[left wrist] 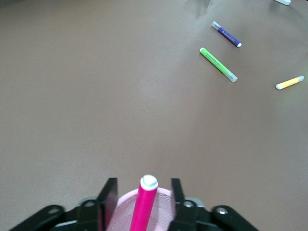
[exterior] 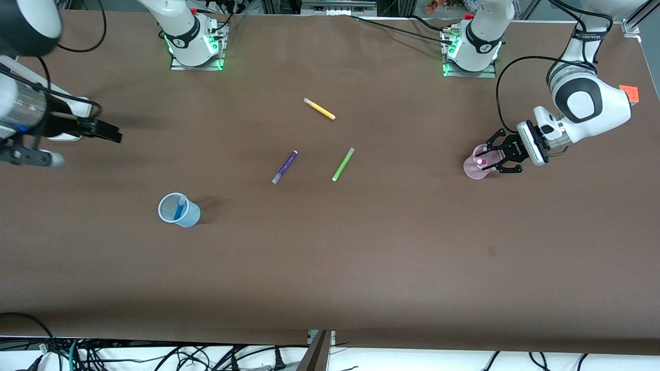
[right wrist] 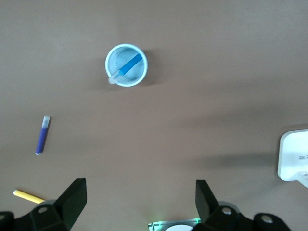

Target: Place pink and blue markers in matching cups

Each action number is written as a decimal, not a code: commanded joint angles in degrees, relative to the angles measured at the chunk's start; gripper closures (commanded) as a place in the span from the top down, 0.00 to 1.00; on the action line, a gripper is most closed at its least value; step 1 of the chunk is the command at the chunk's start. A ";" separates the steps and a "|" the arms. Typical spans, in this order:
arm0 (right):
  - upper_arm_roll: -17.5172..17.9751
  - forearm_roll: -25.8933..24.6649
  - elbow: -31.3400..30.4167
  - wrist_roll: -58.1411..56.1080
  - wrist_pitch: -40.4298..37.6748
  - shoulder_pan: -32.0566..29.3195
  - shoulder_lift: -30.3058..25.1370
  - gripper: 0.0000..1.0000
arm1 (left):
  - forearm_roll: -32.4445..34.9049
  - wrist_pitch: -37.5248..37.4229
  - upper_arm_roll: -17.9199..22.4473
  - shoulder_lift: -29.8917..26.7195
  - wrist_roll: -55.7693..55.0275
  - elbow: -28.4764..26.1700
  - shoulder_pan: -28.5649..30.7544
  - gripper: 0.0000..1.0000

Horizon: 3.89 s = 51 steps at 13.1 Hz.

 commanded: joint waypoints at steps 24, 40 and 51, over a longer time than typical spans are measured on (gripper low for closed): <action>-0.07 -3.04 2.72 -8.18 -0.53 -1.29 -0.25 1.00 | 61.43 -29.18 -17.02 -6.97 -116.75 42.93 0.32 1.00; -0.42 -2.69 2.72 -8.27 -0.45 -1.47 -0.16 1.00 | 61.10 -33.58 -19.50 -5.29 -129.88 43.73 -0.55 1.00; -0.51 -2.52 2.72 -8.27 -0.36 -1.47 -0.25 1.00 | 60.74 -28.94 8.63 -14.50 -128.04 35.41 -30.00 1.00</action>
